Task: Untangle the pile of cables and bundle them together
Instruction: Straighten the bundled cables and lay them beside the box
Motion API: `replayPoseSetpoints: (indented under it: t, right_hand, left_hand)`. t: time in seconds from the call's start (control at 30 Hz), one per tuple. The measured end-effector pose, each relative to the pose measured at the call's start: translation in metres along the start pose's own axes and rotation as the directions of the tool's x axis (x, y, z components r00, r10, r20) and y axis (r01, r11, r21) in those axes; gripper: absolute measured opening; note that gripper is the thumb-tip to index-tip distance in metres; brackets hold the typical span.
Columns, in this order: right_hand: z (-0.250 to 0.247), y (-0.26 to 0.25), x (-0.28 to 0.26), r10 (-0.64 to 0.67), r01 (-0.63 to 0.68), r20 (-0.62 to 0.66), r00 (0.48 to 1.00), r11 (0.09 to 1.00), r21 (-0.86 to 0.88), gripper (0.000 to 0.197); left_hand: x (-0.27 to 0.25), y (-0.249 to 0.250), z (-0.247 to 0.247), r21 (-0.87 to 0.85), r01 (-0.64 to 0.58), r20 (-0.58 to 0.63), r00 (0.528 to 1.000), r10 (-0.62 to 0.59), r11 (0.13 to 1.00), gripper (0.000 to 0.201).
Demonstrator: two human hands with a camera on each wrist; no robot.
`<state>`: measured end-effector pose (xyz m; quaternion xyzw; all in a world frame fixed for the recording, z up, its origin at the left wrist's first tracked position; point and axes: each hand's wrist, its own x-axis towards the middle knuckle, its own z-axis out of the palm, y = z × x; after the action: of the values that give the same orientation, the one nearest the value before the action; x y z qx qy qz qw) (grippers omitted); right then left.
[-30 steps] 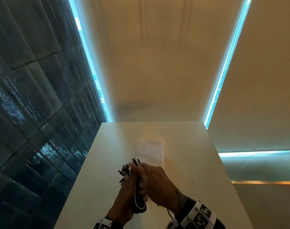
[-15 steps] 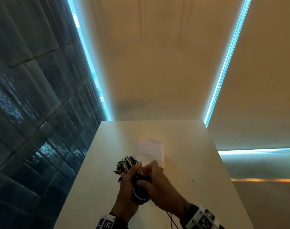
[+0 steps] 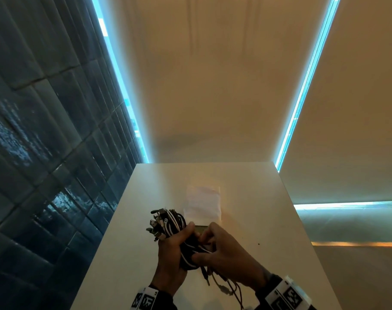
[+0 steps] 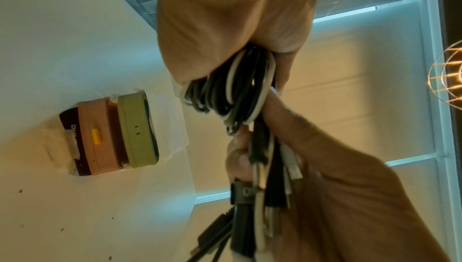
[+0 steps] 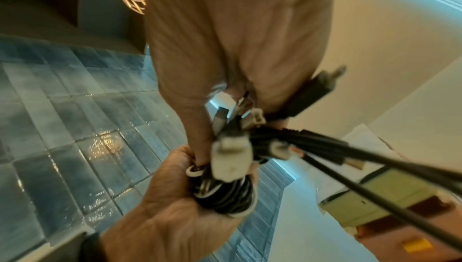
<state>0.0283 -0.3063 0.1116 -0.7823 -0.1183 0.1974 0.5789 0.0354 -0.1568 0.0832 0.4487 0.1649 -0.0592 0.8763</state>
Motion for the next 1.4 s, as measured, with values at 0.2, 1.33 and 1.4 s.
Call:
replayPoseSetpoints:
  t: [0.2,1.33,1.4]
  right_hand:
    - [-0.002,0.001,-0.007,0.008,-0.007,0.067,0.998,1.0,-0.018,0.025]
    - [-0.035,-0.015,-0.001,-0.008,0.06,0.304,0.953,0.985,-0.162,0.051]
    - [-0.014,-0.01,0.011,0.053,0.048,0.393,0.918,0.969,-0.242,0.045]
  left_hand:
    - [-0.001,0.001,0.004,-0.056,0.0,0.032,0.999,0.002,0.998,0.007]
    - [0.001,0.026,0.004,0.114,-0.126,0.105,0.988,0.114,0.986,0.036]
    - [0.001,0.024,0.007,0.144,-0.136,0.111,0.987,0.12,0.98,0.033]
